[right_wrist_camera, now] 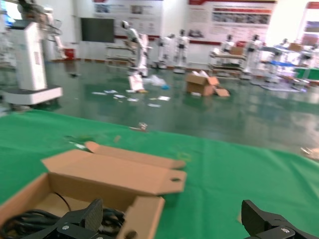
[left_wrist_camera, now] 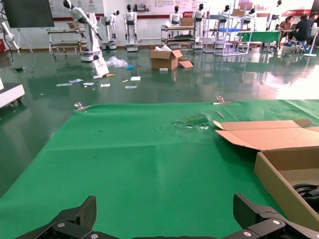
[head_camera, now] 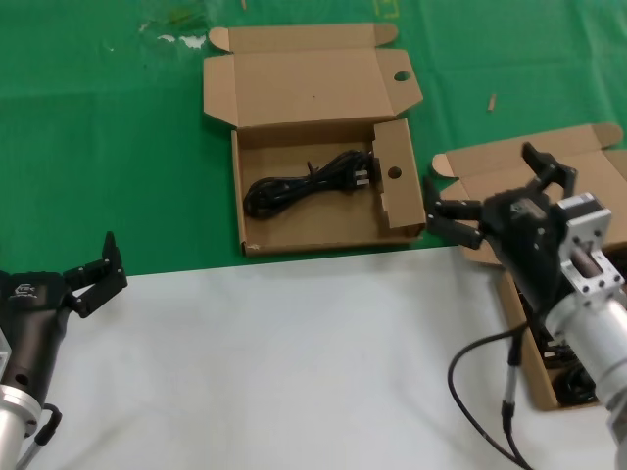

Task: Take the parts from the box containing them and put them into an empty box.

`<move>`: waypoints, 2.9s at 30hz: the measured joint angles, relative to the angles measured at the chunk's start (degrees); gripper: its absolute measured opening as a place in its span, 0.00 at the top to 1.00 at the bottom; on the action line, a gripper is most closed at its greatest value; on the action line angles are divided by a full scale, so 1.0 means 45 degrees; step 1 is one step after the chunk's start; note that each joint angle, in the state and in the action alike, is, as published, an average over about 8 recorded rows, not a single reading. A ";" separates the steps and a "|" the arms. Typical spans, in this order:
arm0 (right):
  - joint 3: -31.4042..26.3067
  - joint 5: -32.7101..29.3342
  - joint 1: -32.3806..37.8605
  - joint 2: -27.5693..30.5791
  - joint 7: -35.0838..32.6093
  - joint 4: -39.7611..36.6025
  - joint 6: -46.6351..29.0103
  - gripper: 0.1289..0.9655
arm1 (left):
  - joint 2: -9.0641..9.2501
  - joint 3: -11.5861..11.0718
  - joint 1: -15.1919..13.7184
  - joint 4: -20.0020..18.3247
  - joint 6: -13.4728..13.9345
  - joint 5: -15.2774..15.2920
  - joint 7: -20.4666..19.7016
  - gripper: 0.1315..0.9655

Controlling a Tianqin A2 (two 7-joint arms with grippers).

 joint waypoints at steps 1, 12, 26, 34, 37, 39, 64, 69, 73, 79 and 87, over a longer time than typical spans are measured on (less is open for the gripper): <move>0.0065 0.0053 -0.0167 -0.0026 0.0001 0.0067 0.0174 0.00 | 0.0000 0.0000 0.0000 0.0000 0.0000 0.0000 0.0000 0.00; 0.0531 0.0440 -0.1378 -0.0213 0.0011 0.0557 0.1432 0.00 | 0.0000 0.0000 0.0000 0.0000 0.0000 0.0000 0.0000 0.00; 0.0541 0.0448 -0.1402 -0.0217 0.0011 0.0567 0.1457 0.00 | 0.0000 0.0000 0.0000 0.0000 0.0000 0.0001 0.0000 0.00; 0.0540 0.0448 -0.1402 -0.0217 0.0011 0.0567 0.1457 0.00 | 0.0000 0.0000 0.0000 0.0000 0.0000 0.0001 0.0001 0.00; 0.0540 0.0448 -0.1402 -0.0217 0.0011 0.0567 0.1457 0.00 | 0.0000 0.0000 0.0000 0.0000 0.0000 0.0001 0.0001 0.00; 0.0540 0.0448 -0.1402 -0.0217 0.0011 0.0567 0.1457 0.00 | 0.0000 0.0000 0.0000 0.0000 0.0000 0.0001 0.0001 0.00; 0.0540 0.0448 -0.1402 -0.0217 0.0011 0.0567 0.1457 0.00 | 0.0000 0.0000 0.0000 0.0000 0.0000 0.0001 0.0001 0.00; 0.0540 0.0448 -0.1402 -0.0217 0.0011 0.0567 0.1457 0.00 | 0.0000 0.0000 0.0000 0.0000 0.0000 0.0001 0.0001 0.00; 0.0540 0.0448 -0.1402 -0.0217 0.0011 0.0567 0.1457 0.00 | 0.0000 0.0000 0.0000 0.0000 0.0000 0.0001 0.0001 0.00; 0.0540 0.0448 -0.1402 -0.0217 0.0011 0.0567 0.1457 0.00 | 0.0000 0.0000 0.0000 0.0000 0.0000 0.0001 0.0001 0.00; 0.0540 0.0448 -0.1402 -0.0217 0.0011 0.0567 0.1457 0.00 | 0.0000 0.0000 0.0000 0.0000 0.0000 0.0001 0.0001 0.00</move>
